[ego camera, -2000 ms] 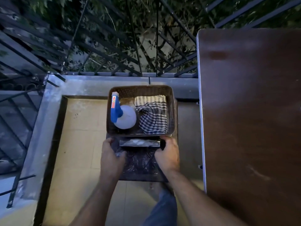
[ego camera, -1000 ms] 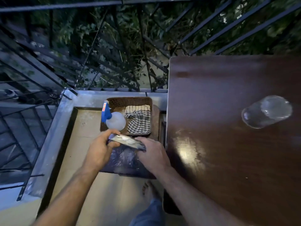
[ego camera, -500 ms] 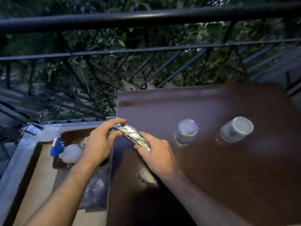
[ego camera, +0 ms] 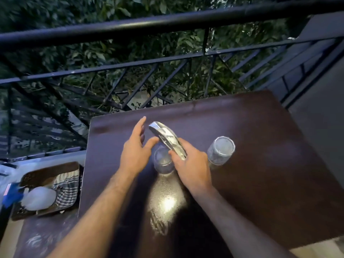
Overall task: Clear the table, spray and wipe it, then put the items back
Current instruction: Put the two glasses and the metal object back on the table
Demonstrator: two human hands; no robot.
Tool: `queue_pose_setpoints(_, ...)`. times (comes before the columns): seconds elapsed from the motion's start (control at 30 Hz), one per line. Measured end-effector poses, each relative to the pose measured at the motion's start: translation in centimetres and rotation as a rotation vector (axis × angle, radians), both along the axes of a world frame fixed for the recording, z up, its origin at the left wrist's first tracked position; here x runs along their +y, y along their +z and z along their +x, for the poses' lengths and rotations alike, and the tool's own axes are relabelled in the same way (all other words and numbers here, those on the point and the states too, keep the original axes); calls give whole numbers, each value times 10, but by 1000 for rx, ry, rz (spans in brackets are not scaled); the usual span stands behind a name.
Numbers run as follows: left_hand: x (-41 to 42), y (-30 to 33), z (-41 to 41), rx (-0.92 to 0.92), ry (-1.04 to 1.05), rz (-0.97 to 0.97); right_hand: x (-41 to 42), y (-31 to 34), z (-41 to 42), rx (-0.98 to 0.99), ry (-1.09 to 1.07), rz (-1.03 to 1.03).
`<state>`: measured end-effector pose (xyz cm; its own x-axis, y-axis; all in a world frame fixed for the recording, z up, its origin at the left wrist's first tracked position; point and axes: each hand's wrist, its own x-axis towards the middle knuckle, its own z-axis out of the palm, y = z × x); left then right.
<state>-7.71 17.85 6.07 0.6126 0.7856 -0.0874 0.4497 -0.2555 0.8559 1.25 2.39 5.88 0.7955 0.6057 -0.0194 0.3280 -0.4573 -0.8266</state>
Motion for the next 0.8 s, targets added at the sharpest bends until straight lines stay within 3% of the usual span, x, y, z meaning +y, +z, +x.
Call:
queue_pose_setpoints(0.27, -35, -56, 18, 92, 30, -150, -15, -47, 9, 39, -294, -35)
queue_pose_setpoints(0.53, -55, -80, 10, 74, 101, -188, -22, -84, 7, 52, -394, -86)
queue_pose_setpoints(0.8, -60, -87, 13, 78, 136, -108, -32, -100, 19, 29, -372, -107)
